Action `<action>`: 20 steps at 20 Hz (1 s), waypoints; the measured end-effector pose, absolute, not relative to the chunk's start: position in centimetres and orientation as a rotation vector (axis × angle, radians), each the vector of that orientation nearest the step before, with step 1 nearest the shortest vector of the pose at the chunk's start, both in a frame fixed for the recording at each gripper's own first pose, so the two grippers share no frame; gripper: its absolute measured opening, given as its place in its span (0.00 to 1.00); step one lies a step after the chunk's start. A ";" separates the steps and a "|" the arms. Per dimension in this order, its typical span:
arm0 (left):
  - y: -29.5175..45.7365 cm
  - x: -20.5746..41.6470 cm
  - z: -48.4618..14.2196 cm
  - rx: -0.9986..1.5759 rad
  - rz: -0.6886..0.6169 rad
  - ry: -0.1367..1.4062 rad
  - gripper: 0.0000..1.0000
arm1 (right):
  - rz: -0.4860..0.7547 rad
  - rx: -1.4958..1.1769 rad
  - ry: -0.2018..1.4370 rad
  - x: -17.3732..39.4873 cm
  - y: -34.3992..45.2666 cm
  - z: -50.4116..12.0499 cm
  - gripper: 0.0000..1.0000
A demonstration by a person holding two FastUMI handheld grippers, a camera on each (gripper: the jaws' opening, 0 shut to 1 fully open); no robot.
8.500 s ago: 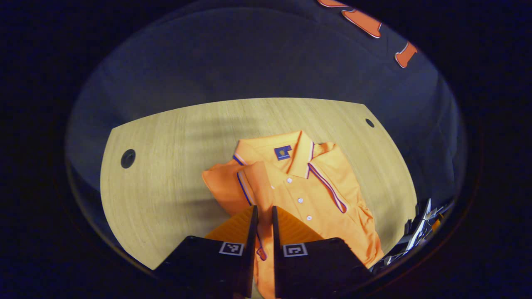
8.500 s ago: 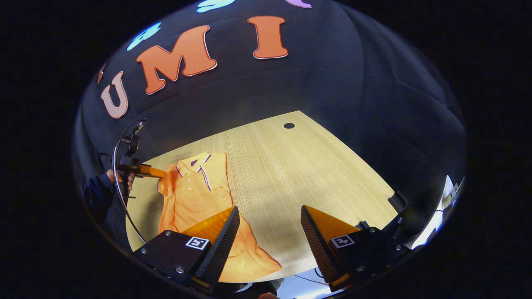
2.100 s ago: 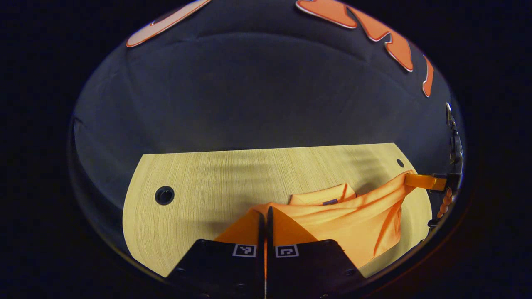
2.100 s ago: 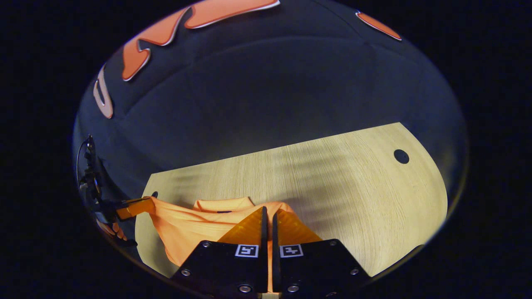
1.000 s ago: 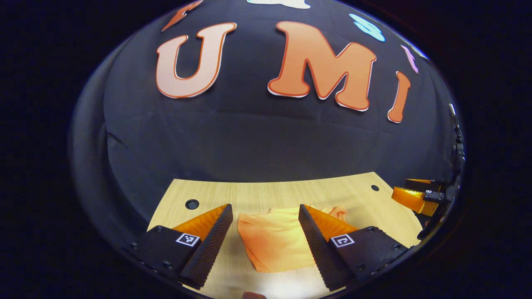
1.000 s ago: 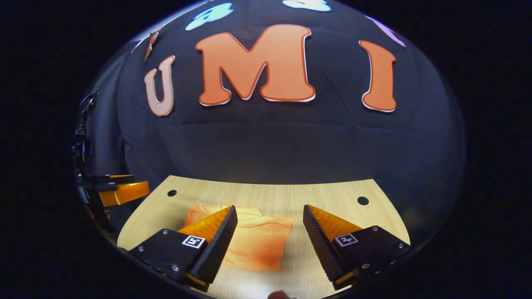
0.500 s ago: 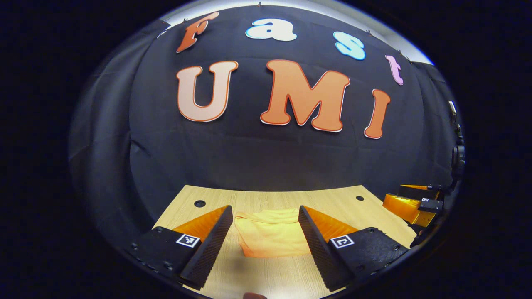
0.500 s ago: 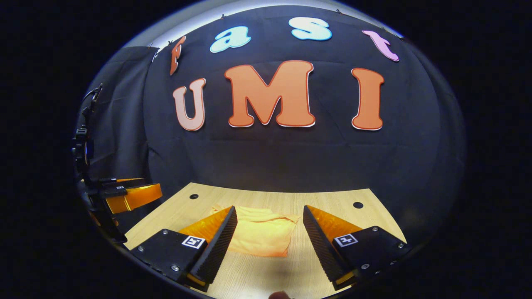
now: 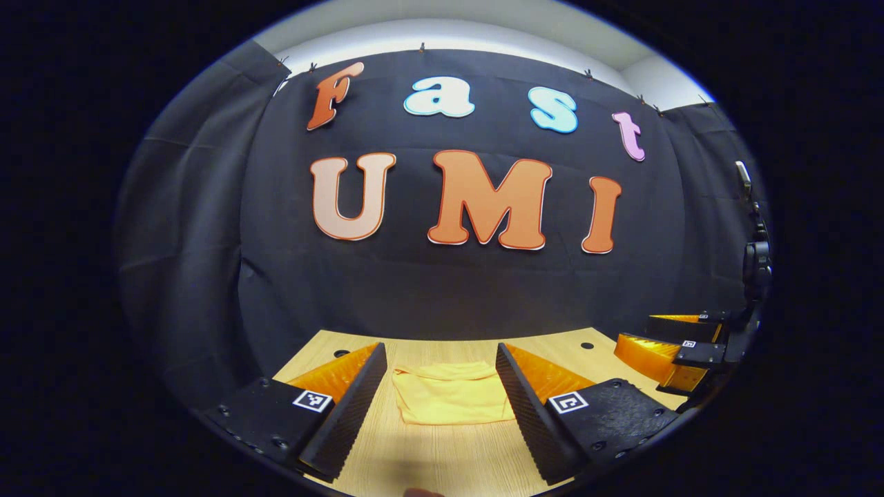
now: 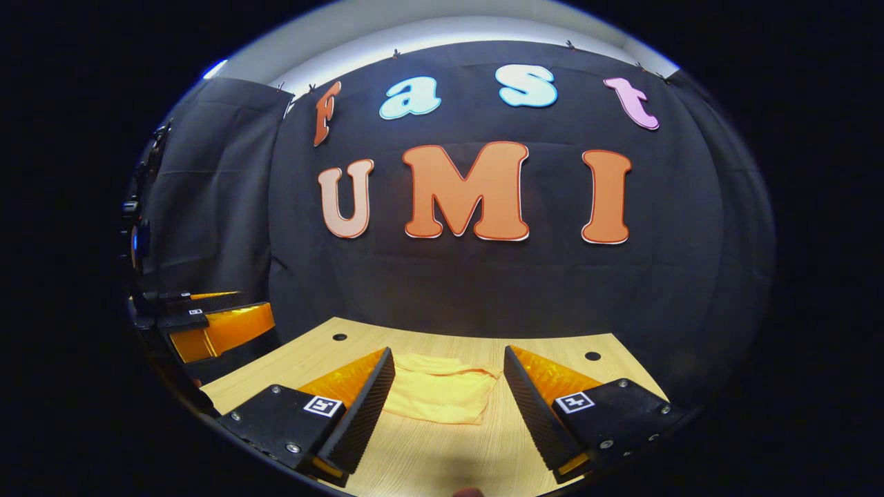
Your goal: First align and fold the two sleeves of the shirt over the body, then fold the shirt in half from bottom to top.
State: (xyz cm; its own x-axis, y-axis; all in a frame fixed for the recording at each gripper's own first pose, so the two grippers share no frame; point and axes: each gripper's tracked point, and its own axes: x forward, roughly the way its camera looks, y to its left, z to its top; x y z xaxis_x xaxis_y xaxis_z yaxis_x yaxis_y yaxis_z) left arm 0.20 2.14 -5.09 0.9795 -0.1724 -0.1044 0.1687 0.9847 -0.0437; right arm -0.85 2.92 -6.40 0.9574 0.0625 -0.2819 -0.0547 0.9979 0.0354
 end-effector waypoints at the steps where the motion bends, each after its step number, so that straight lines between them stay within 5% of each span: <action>1: 1.9 -0.4 -4.8 -0.034 -0.175 0.095 0.98 | 0.063 0.024 0.281 -1.1 3.1 -6.1 0.96; 20: 0.8 -1.1 -6.6 0.015 -0.184 0.087 0.98 | 0.056 0.034 0.271 -0.7 2.3 -6.1 0.96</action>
State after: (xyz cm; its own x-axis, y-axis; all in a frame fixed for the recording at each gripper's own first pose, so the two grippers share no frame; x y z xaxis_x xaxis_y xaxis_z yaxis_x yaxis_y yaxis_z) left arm -1.09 0.82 -6.61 0.9793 -0.1825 -0.0881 0.1838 0.9829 0.0069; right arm -0.71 2.29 -6.14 0.9618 0.0600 -0.2670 -0.0508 0.9979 0.0411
